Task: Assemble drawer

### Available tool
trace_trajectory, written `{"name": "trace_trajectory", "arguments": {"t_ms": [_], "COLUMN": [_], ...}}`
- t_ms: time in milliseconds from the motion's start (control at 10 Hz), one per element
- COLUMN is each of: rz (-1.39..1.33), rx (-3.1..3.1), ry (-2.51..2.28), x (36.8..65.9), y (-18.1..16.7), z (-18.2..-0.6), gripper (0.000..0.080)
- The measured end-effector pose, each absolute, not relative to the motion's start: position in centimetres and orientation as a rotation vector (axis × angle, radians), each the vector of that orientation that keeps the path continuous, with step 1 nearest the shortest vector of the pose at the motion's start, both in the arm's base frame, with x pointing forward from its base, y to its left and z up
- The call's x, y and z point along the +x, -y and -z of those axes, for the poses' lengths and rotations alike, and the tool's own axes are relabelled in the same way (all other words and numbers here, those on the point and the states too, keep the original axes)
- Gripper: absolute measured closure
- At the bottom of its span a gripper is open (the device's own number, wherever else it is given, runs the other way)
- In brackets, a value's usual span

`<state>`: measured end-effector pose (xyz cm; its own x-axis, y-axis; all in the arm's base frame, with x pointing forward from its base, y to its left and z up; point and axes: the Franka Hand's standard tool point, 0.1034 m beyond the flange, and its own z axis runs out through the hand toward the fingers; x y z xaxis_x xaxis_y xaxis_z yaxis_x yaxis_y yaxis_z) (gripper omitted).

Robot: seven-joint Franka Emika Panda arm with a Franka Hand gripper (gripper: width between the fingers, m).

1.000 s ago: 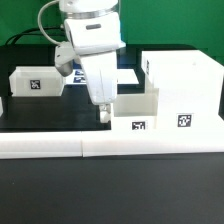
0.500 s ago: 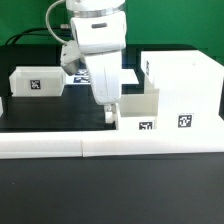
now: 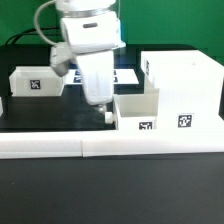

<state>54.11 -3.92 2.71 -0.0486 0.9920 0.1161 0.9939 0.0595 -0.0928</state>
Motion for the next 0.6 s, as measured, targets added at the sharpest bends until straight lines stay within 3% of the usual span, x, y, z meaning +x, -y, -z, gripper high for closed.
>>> {"name": "trace_trajectory", "arguments": {"t_ms": [600], "rz": [-0.002], "rx": [-1.993], "ry": [2.182], "x": [55.3], "y": [3.3], "z": [-2.2], "gripper": [0.0151]}}
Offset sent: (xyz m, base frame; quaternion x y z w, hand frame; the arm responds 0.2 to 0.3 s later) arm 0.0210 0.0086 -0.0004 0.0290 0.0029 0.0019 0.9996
